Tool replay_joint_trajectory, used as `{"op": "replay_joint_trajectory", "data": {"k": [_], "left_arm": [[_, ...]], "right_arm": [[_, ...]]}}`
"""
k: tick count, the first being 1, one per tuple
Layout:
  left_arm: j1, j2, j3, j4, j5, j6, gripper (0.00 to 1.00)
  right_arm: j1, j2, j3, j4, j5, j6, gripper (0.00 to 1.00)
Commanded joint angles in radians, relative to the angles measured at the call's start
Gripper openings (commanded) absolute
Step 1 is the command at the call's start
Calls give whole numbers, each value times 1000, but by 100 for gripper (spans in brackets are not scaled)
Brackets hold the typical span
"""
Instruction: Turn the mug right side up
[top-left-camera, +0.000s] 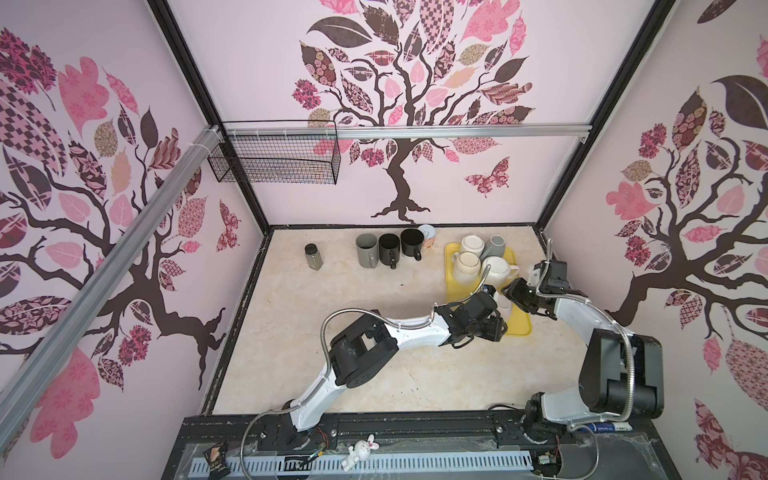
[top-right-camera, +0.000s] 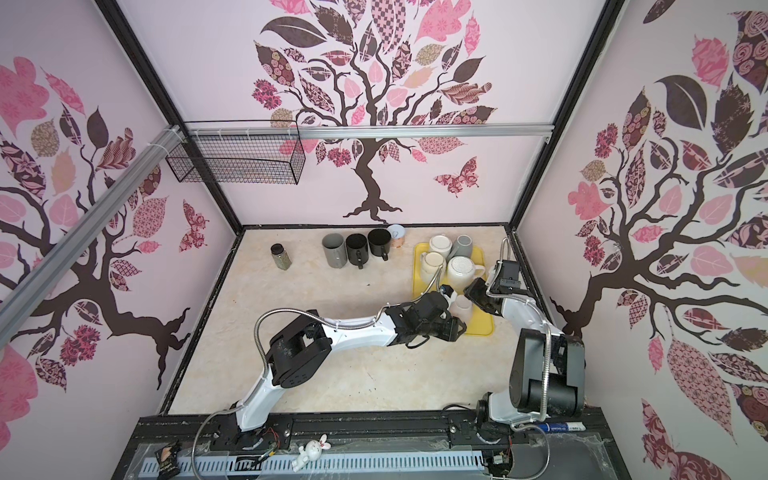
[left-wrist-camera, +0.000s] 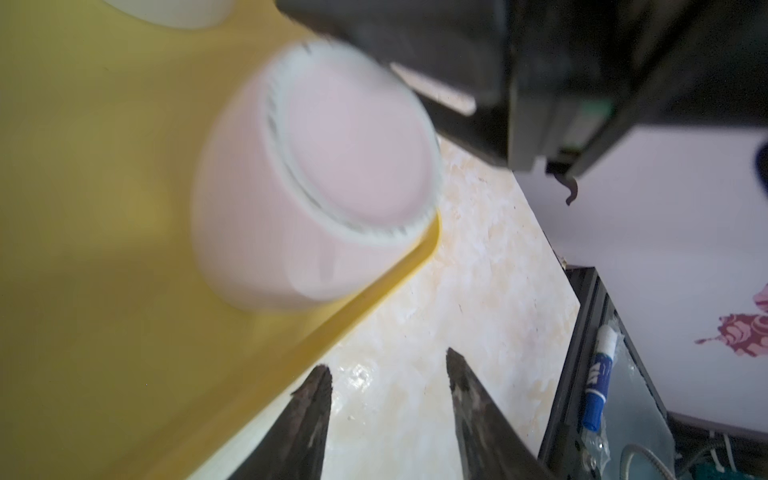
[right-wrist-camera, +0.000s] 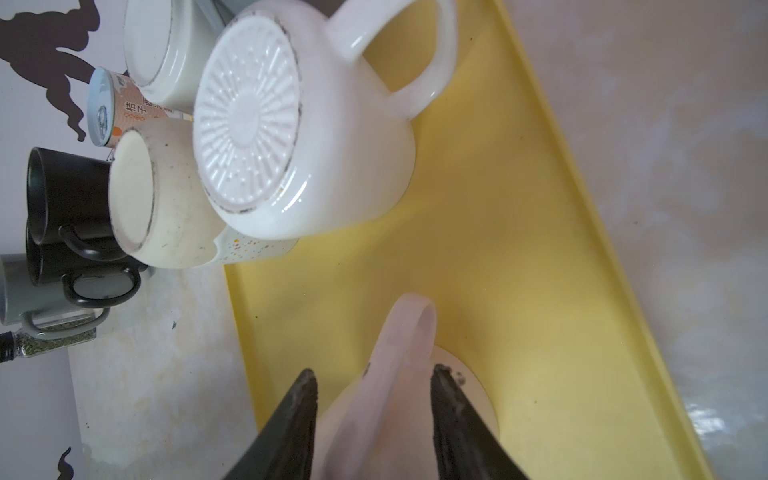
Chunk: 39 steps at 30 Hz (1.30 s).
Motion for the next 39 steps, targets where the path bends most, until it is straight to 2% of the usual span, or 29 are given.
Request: {"op": "replay_joint_trajectory", "data": {"k": [1,7,14,17,22,31,35,39], "left_arm": [[46,-54,-55,60,-20,-54,49],[88,-97,-102,62,-41,-49,49],[121,-118,-116,53,-53,-34,49],[125,-130,-112,31,-43,-17,49],[103,-157,-123,-10,-24,7,48],[-6,-127,-85,-13,-5,4,47],[-37,-74,-34,-8,15,-12,47],[-33,-50,-23,-8,13,-24,46]], "right_arm": [[24,-61,-48,9,-16,49,46],[82,-152,-113,46,5,108,46],[89,-246,-101,-22,59,76,49],[89,-256,-90,-19,124,53,51],[25,-173,-38,4,97,26,51],[21,57,43,26,18,-26,46],[21,102,27,34,3,-26,45],[21,86,-12,26,30,-24,45]]}}
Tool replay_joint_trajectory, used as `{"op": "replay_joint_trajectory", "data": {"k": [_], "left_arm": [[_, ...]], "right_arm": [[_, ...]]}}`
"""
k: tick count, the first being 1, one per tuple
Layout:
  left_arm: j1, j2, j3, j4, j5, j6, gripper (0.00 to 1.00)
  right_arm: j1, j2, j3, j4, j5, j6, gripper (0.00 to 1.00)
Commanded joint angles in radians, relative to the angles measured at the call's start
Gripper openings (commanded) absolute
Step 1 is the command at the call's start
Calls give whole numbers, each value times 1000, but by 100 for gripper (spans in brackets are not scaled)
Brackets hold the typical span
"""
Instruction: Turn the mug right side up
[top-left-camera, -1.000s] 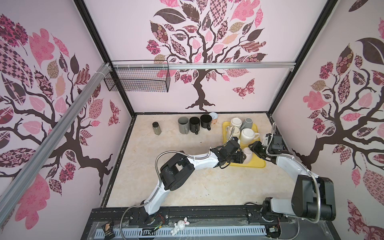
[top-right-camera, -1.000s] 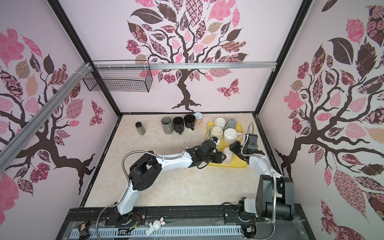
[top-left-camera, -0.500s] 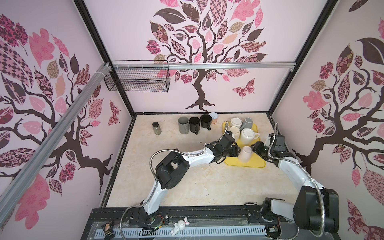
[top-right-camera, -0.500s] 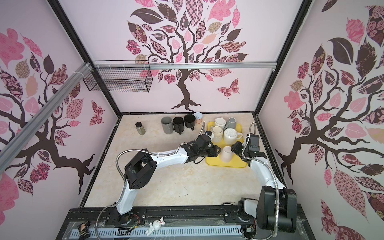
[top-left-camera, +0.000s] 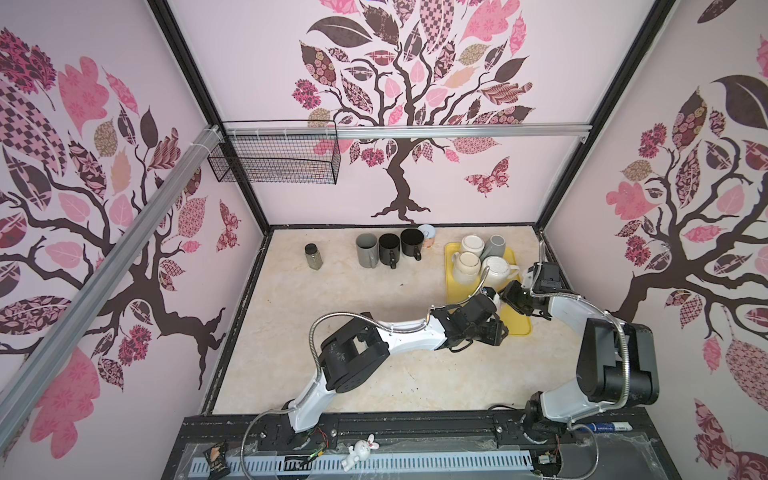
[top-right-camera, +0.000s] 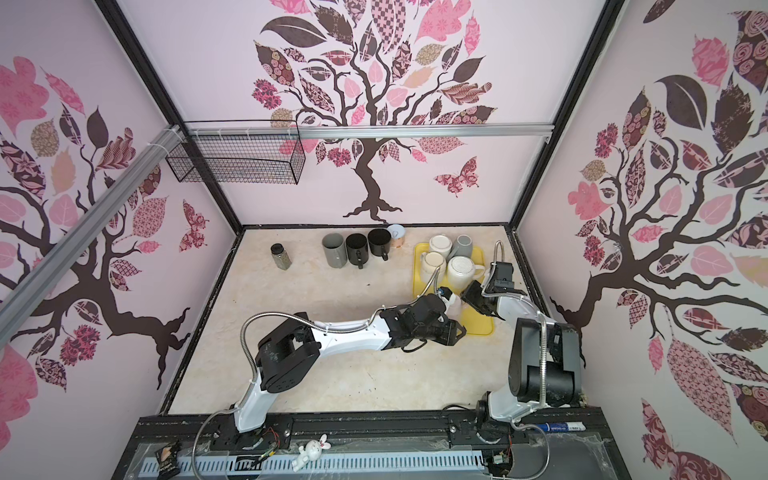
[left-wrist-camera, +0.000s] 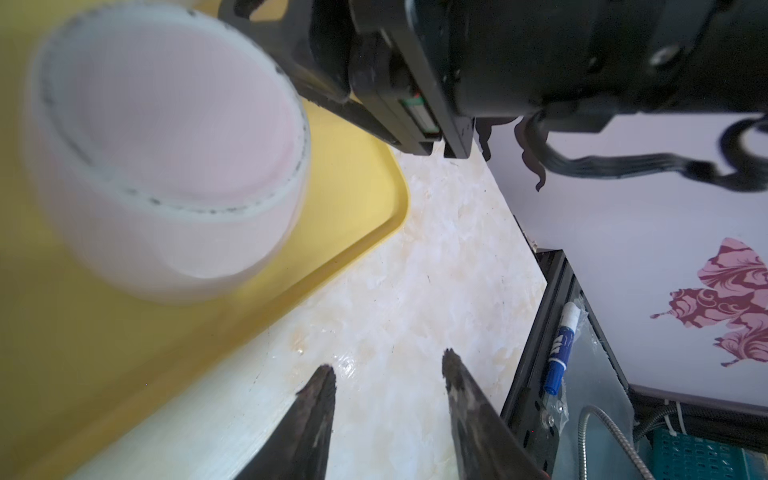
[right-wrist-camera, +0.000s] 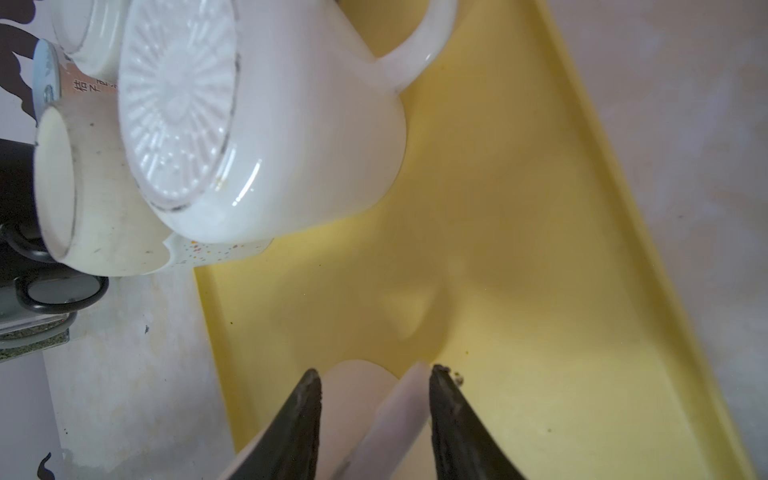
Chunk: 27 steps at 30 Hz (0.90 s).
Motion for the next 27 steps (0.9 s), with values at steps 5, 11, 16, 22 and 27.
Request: {"op": "replay_joint_trajectory", "data": {"k": [5,11,16,22,27], "left_arm": [[62,22,34,15,-22,-15,47],[121,-2,2,30,-39,-22,46],[155,-16,-28,32,-51,-13,46],[175,-25,-33,22,-48,13,46],[191,-62,-66,14,-71,40,47]], "right_arm": [[1,-42,-74,21,-9,0,43],[56,-80,-124,27,-27,7,42],[94,-129,-170,32,-21,17,42],[116,-153,-207,72,-81,34,41],[135,-163,-231,120,-108,67,41]]}}
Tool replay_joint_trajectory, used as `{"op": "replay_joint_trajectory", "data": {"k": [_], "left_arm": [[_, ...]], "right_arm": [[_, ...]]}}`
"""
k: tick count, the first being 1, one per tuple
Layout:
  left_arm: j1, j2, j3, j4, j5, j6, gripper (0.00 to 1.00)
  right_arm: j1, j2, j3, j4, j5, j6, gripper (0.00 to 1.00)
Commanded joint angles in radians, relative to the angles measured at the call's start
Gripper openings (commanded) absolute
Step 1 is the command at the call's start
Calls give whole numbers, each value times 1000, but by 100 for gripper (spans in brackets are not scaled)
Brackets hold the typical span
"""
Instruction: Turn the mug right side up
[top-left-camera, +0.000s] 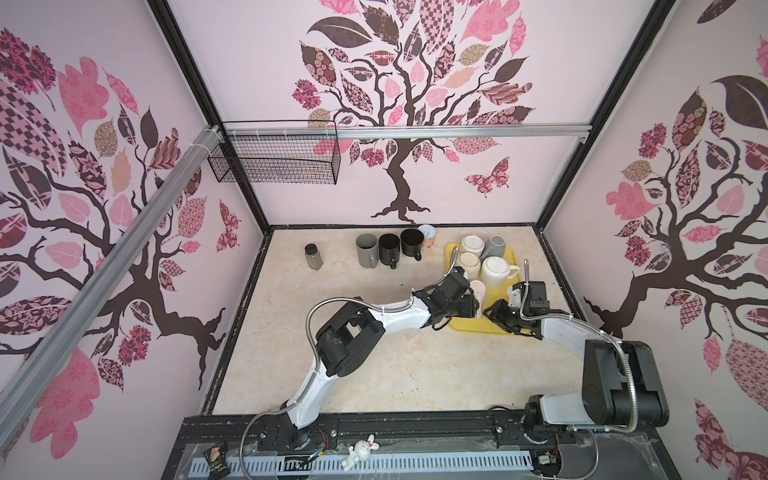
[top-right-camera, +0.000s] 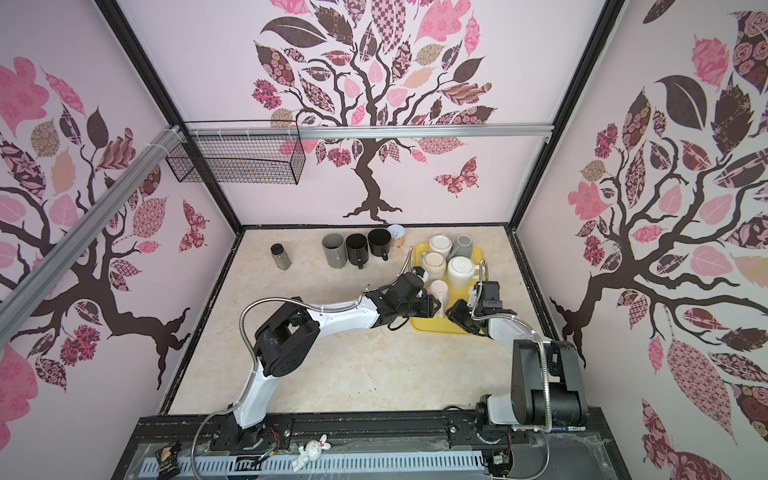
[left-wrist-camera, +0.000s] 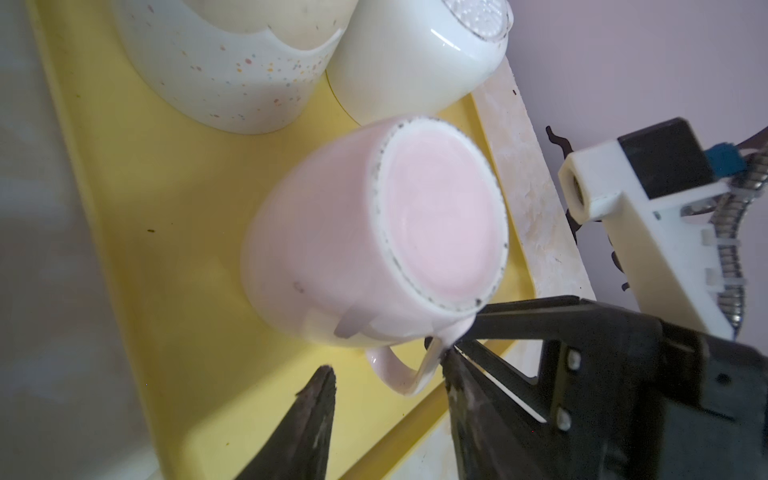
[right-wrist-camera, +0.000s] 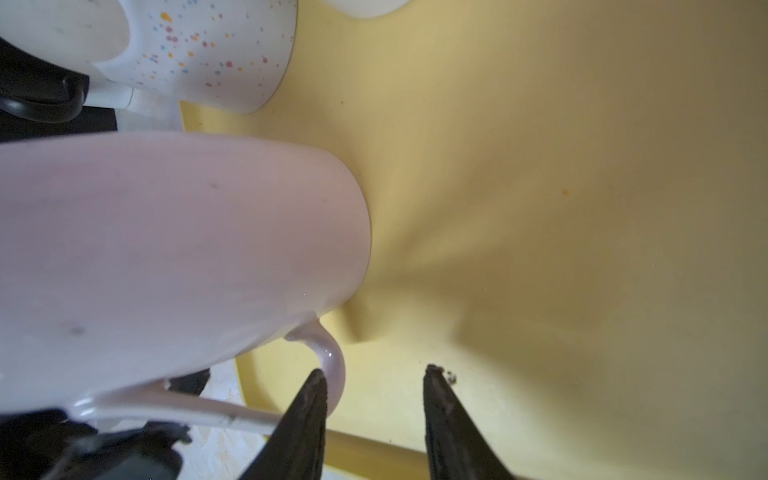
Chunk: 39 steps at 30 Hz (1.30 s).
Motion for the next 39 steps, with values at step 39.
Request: {"op": "replay_joint_trajectory", "data": {"k": [39], "left_arm": [[-57,18,195,-353,-292,398,51]], "right_arm": [[56,-161,-76,37,35,30,48]]}}
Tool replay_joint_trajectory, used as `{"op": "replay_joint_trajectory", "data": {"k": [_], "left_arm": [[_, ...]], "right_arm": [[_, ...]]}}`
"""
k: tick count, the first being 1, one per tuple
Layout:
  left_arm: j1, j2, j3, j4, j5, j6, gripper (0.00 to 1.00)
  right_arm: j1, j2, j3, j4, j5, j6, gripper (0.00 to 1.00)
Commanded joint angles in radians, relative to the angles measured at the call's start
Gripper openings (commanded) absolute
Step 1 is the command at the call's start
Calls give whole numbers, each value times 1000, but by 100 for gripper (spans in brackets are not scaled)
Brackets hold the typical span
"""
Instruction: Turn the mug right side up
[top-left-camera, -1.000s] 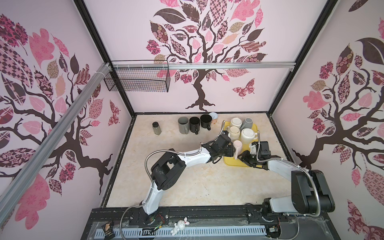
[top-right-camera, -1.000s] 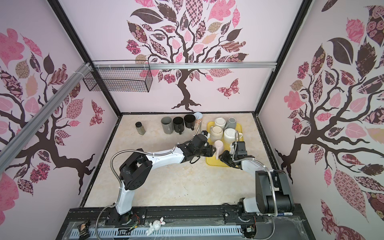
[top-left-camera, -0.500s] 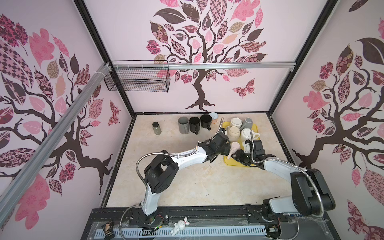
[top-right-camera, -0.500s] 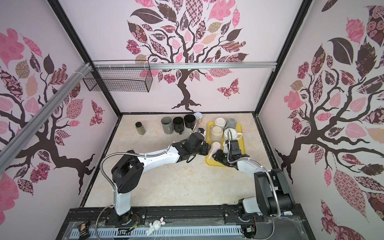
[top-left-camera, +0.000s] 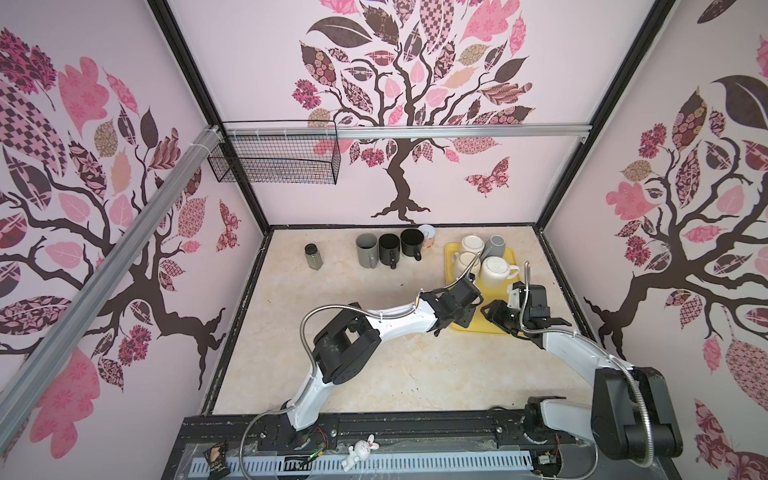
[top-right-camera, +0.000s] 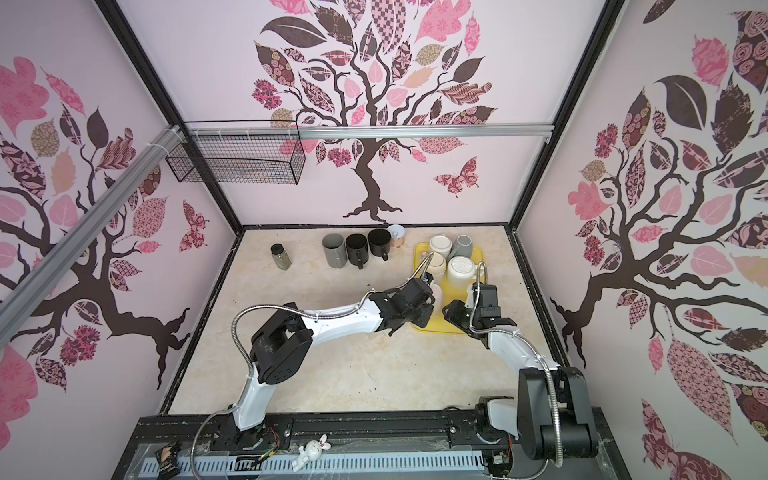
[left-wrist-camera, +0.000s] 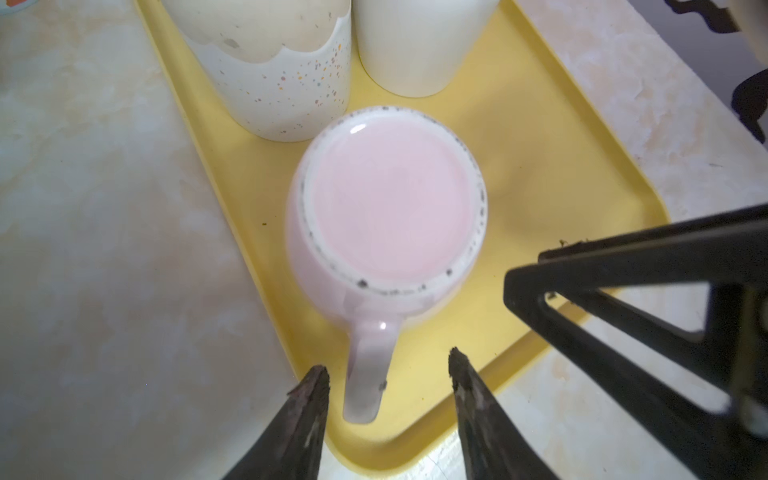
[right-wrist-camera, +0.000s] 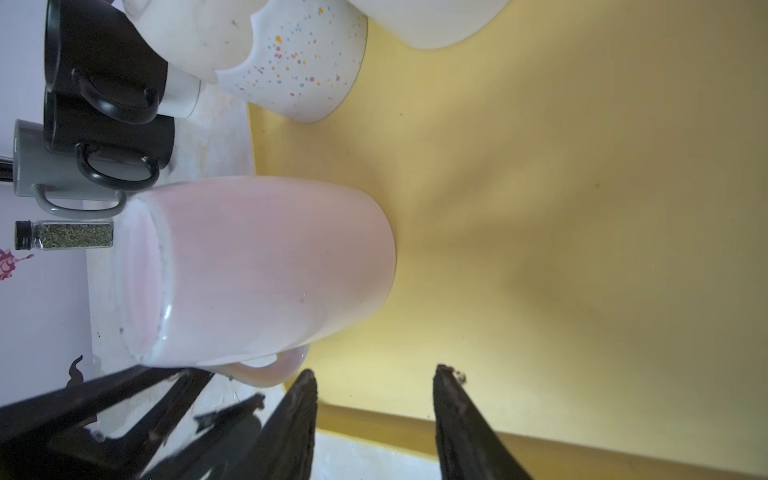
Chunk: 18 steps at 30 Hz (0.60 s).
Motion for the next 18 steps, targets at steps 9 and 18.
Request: {"op": "replay_joint_trajectory", "data": {"k": [9,18], "left_arm": [[13,73,130,-79,-54,68,48],[19,82,142,-90,-73,83,43]], "right_arm": [[3,-7,-4,8,-33,-18,48],[1,-19,-13,4,-43,-14,48]]}}
